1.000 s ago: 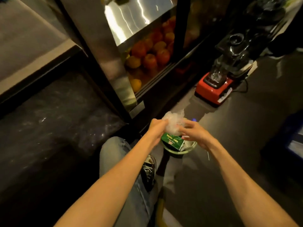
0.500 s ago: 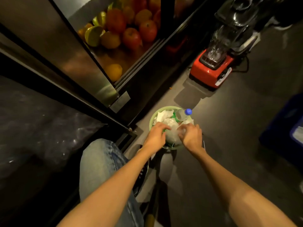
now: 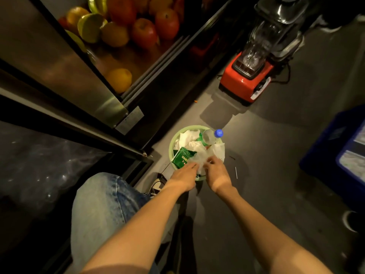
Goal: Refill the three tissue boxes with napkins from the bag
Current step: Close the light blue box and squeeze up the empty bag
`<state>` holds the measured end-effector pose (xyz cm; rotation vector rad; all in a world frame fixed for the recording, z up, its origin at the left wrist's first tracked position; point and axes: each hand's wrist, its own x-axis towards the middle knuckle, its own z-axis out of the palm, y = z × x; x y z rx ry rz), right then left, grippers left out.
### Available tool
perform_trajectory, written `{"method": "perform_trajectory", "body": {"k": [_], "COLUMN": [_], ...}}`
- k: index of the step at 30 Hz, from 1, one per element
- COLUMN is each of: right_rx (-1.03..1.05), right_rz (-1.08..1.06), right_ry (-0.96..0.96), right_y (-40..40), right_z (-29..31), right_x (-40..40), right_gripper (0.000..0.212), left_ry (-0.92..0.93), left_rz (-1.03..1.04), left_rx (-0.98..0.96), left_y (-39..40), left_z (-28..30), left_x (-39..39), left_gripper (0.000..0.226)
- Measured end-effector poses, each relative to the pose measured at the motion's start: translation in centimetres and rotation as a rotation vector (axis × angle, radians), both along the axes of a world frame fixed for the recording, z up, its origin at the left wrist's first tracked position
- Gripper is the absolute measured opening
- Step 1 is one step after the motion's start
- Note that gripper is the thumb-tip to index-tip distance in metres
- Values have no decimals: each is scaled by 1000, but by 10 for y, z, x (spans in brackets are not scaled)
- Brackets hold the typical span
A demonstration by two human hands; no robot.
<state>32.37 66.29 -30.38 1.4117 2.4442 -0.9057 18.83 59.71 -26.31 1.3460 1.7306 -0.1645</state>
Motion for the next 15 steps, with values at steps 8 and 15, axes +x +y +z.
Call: {"method": "perform_trajectory", "body": {"k": [8, 15], "right_rx": [25, 12], "right_rz": [-149, -224], "right_ry": [158, 190], "right_y": [-4, -13], "right_z": [15, 45], "right_x": [8, 18], "right_gripper": [26, 51], "left_ry": [-11, -53], "left_rz": [271, 358], "left_rx": [238, 172], "left_y": [-3, -2], "left_z": [10, 34], "left_x": [-4, -8], "left_gripper": [58, 65]}}
